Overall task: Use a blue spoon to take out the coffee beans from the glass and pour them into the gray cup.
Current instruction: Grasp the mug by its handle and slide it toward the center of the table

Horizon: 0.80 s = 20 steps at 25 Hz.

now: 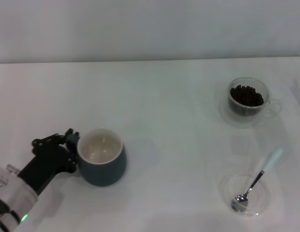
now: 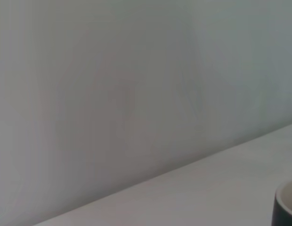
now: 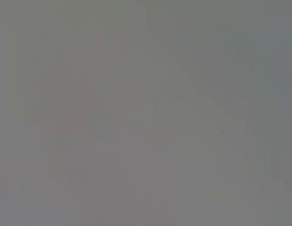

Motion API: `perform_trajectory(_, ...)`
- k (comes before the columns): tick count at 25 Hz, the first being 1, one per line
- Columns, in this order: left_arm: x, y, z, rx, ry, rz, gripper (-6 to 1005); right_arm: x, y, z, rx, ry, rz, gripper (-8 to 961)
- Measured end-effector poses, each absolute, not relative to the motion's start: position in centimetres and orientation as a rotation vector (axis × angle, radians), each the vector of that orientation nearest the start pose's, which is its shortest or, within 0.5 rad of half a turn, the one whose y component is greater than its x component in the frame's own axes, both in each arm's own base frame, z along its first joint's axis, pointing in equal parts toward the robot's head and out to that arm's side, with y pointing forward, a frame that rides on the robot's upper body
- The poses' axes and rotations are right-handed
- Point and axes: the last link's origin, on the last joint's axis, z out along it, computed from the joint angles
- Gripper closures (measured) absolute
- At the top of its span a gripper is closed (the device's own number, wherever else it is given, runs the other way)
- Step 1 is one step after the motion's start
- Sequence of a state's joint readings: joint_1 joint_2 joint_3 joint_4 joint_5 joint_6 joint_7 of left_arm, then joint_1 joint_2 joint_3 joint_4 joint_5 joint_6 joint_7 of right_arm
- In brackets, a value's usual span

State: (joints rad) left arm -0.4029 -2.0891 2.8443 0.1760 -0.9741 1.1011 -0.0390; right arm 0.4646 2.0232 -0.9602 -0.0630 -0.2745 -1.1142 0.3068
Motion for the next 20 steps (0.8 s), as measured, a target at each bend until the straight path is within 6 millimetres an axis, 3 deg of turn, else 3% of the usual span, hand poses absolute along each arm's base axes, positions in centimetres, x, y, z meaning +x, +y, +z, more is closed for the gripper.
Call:
perform_trajectory(15, -26.8, 30.5, -13.0, -2.224, -0.371, -0.523, 921, 37.6, 34.4, 5.9, -1.353, 0.634, 0.652, 83)
perform_trajectory(20, -26.3, 30.4, -13.5, -2.251, -0.361, -0.521, 902, 37.6, 34.5, 6.0, -1.352, 0.632, 0.652, 83)
